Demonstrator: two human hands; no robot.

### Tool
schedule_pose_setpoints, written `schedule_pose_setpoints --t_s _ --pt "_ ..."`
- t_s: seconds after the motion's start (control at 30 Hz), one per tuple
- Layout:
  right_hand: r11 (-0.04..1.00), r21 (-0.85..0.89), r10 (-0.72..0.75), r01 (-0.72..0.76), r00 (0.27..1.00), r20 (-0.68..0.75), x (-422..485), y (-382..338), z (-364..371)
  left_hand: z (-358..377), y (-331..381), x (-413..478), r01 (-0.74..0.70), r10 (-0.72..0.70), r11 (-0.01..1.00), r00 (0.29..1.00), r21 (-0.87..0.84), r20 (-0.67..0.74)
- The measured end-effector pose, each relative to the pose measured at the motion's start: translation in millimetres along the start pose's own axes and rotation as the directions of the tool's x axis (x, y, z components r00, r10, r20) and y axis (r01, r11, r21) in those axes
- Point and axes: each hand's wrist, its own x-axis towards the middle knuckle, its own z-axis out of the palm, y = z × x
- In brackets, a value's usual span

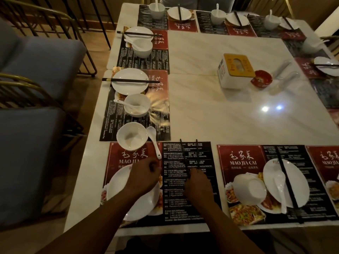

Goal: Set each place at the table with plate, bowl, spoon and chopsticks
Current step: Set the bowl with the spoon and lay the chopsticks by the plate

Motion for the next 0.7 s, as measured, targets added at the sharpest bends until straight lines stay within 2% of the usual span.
schedule_pose_setpoints --t_s 0.1,0.3,0.43,0.57,0.63,0.7 --pt "0.969 0.243 0.032 -0.041 0.999 0.042 -7 -4 -8 22 20 10 0.084 -0.08 0.992 0.996 -0.099 0.036" --pt "0.922 0.381 -0.143 0.072 0.976 0.163 -24 -10 -12 33 24 7 0.202 -0.198 0.953 0.979 -0.226 0.042" --pt "0.917 0.37 -0.235 0.147 0.95 0.205 -19 -14 -14 24 21 -10 0.211 -0.195 0.937 0.977 -0.279 0.083" --pt "0.892 0.403 -0.301 0.204 0.934 0.194 -20 -23 -12 17 13 -19 0.169 -0.165 0.947 0.986 -0.274 0.039" --pt "0.919 0.356 -0.231 0.169 0.963 0.138 -16 -16 -14 7 5 -24 0.162 -0.161 0.958 0.987 -0.238 0.022" --pt "0.972 0.212 -0.102 0.097 0.995 0.011 -4 3 -15 -7 -8 -30 0.172 -0.174 0.969 0.985 -0.176 0.005"
